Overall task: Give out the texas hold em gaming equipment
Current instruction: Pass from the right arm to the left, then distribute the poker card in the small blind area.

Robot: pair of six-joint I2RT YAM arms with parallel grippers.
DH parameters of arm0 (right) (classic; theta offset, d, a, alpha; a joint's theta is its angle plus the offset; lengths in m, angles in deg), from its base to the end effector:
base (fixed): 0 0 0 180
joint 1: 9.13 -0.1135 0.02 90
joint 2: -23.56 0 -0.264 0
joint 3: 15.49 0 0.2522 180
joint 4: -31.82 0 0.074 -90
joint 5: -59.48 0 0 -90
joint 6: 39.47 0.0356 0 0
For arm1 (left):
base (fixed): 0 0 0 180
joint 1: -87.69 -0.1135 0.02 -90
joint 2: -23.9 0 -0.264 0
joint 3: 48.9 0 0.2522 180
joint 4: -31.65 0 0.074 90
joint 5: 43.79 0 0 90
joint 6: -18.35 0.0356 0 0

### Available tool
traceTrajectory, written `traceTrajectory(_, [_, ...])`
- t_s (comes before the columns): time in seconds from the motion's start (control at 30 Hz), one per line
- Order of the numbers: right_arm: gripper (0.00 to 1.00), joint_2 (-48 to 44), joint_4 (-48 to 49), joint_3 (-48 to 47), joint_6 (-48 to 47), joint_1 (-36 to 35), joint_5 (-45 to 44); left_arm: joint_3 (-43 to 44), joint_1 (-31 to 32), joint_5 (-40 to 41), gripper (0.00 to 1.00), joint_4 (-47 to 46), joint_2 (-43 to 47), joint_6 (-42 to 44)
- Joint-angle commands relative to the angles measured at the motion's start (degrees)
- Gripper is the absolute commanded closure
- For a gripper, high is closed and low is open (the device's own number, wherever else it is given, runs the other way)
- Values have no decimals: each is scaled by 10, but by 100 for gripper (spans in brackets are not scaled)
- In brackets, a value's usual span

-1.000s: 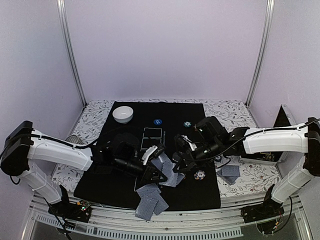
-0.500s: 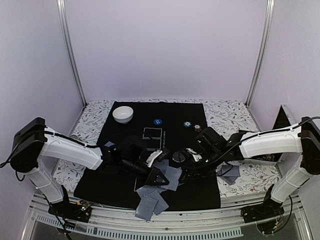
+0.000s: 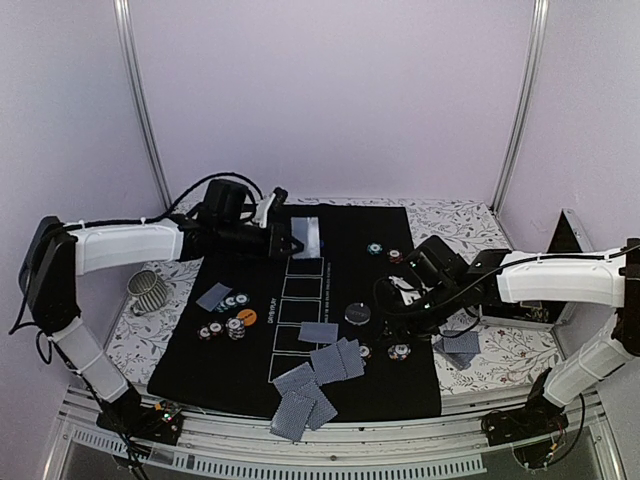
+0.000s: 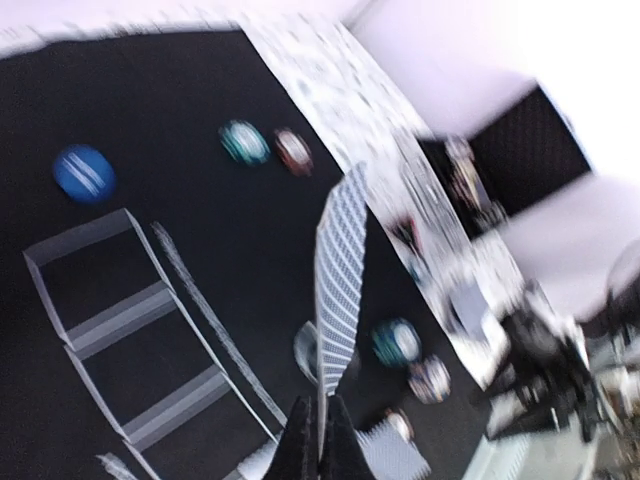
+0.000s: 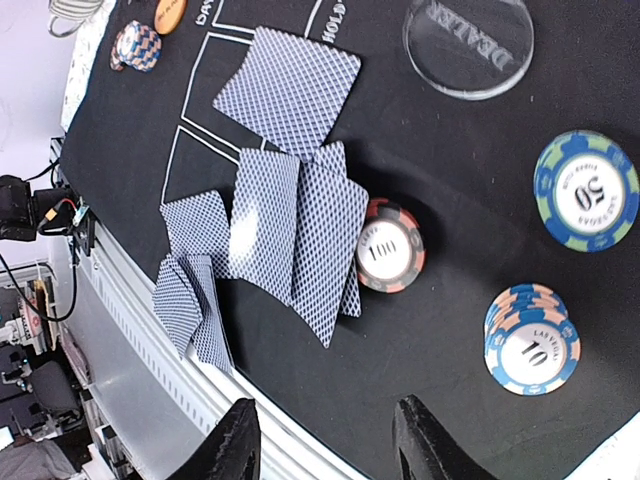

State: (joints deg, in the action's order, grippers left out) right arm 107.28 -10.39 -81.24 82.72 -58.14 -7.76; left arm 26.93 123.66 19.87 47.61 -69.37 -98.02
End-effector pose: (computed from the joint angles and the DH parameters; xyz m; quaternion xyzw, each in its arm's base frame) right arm 0.1760 0.2235 0.2054 -0.1888 0.9297 0.3089 0.0674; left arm 0.2854 -0.2266 0.2432 0.1794 0.8453 -0.4106 0.2911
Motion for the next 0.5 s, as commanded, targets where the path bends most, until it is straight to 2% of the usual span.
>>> traceTrajectory(0.0, [52, -11, -23, -23, -21, 2, -25, 119, -66, 61, 100, 68, -114, 45])
traceTrajectory(0.23, [52, -27, -28, -19, -20, 2, -36, 307, -99, 92, 100, 149, -298, 68])
traceTrajectory(0.47, [52, -16, -27, -24, -19, 2, -27, 379, -108, 119, 100, 171, -370, 67])
